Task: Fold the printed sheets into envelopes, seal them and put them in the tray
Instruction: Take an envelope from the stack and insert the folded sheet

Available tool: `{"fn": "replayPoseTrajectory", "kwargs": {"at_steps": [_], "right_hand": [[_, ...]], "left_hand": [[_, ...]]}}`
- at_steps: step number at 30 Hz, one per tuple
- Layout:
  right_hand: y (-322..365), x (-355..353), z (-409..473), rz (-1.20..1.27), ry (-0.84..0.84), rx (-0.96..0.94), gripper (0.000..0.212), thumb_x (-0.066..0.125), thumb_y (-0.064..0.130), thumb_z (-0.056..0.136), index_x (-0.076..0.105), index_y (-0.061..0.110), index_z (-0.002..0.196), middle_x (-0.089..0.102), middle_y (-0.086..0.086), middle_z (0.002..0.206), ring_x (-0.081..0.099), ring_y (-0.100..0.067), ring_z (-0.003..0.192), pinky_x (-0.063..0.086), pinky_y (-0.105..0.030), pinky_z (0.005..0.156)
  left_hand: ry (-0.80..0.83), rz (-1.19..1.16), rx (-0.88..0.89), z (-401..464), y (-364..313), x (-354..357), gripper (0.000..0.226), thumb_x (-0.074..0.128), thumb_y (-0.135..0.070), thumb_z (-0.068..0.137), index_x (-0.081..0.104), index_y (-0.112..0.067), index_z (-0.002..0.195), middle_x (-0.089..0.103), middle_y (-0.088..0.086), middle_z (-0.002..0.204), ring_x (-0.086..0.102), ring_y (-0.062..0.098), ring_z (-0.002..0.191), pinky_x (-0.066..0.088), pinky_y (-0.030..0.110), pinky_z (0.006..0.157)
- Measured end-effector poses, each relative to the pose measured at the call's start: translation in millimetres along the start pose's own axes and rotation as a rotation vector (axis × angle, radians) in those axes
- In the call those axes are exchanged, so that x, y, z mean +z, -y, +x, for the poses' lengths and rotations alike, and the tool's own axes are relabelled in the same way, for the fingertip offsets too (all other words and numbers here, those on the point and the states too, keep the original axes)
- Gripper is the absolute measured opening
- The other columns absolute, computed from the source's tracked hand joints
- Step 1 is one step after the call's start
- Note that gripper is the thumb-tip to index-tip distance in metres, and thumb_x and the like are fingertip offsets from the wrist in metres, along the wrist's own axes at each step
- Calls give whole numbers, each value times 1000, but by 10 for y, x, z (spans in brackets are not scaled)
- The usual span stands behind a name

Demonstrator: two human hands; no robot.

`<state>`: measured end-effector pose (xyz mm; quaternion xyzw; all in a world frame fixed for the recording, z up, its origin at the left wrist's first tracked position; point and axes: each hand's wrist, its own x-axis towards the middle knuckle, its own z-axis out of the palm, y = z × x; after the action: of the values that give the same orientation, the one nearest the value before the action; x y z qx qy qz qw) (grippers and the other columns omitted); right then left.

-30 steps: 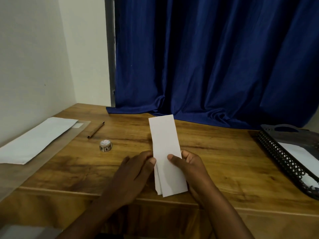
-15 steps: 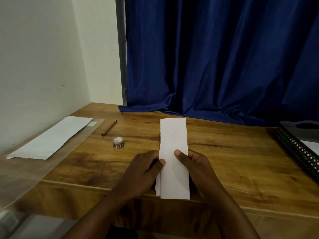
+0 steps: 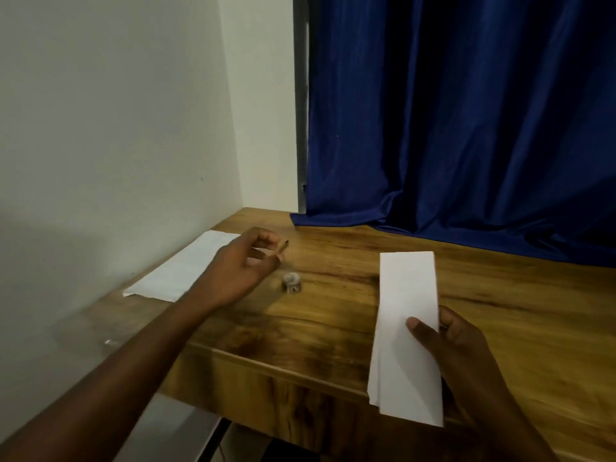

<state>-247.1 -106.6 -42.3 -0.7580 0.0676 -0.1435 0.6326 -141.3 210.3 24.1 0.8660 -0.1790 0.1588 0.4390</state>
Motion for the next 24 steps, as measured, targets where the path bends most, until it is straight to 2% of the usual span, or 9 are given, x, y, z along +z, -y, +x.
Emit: {"fn": "replayPoseTrajectory", "kwargs": {"at_steps": [2, 5, 8, 10, 13, 16, 20, 22, 24], "right_hand": [[-19, -2, 16, -17, -12, 22, 23, 67, 27, 93, 57, 27, 113, 67, 4, 101, 68, -23, 88, 53, -35, 64], [-53, -22, 42, -78, -26, 26, 24, 65, 20, 96, 55, 20, 117, 63, 2, 97, 63, -21, 84, 48, -30, 61], [-53, -35, 73, -123, -16, 34, 23, 65, 17, 96, 54, 17, 116, 62, -3, 97, 62, -22, 81, 46, -29, 62], [-41, -32, 88, -139, -13, 39, 23, 66, 17, 95, 53, 17, 114, 62, -3, 96, 61, -21, 79, 46, -29, 61], [-12, -18, 95, -164, -25, 46, 26, 68, 18, 94, 51, 19, 113, 60, -3, 96, 59, -19, 76, 43, -26, 59], [4, -14, 100, -189, -36, 62, 29, 69, 19, 93, 51, 19, 115, 59, -5, 101, 58, -17, 76, 43, -27, 59], [20, -3, 90, -202, -58, 62, 41, 70, 18, 92, 51, 13, 128, 57, -5, 103, 56, -15, 74, 42, -25, 57], [15, -8, 92, -198, -63, 60, 51, 70, 16, 91, 48, 11, 137, 60, -10, 112, 55, -13, 75, 42, -24, 57], [20, -11, 99, -189, -67, 53, 62, 71, 13, 90, 42, 14, 146, 58, -17, 131, 55, -15, 79, 42, -25, 58]], "left_hand": [[-19, 216, -95, 186, 317, -266, 33, 70, -49, 88, 62, -33, 116, 66, -12, 120, 64, 11, 105, 51, 32, 88], [36, 548, -275, 366, 793, -549, 54, 71, -58, 84, 57, -25, 126, 64, 0, 126, 60, 19, 109, 47, 33, 86], [125, 711, -457, 440, 1123, -685, 75, 67, -73, 78, 52, -24, 134, 60, 6, 134, 59, 25, 117, 48, 38, 93], [152, 810, -499, 437, 1238, -705, 83, 60, -82, 74, 53, -26, 135, 59, 4, 134, 58, 26, 119, 47, 39, 94], [74, 840, -473, 419, 1295, -709, 70, 61, -78, 76, 57, -30, 127, 62, 2, 126, 59, 24, 112, 50, 38, 90], [84, 905, -453, 426, 1235, -704, 58, 62, -69, 81, 60, -30, 124, 64, 0, 120, 62, 22, 107, 51, 34, 85], [85, 983, -404, 452, 1122, -672, 40, 55, -50, 94, 70, -16, 111, 70, 6, 106, 67, 24, 92, 55, 32, 78], [76, 1002, -376, 449, 1082, -668, 35, 51, -38, 100, 70, -10, 106, 70, 9, 100, 68, 25, 87, 55, 33, 75], [45, 1006, -346, 434, 1063, -677, 33, 48, -31, 100, 70, -7, 98, 66, 7, 87, 66, 25, 77, 51, 31, 66]]}}
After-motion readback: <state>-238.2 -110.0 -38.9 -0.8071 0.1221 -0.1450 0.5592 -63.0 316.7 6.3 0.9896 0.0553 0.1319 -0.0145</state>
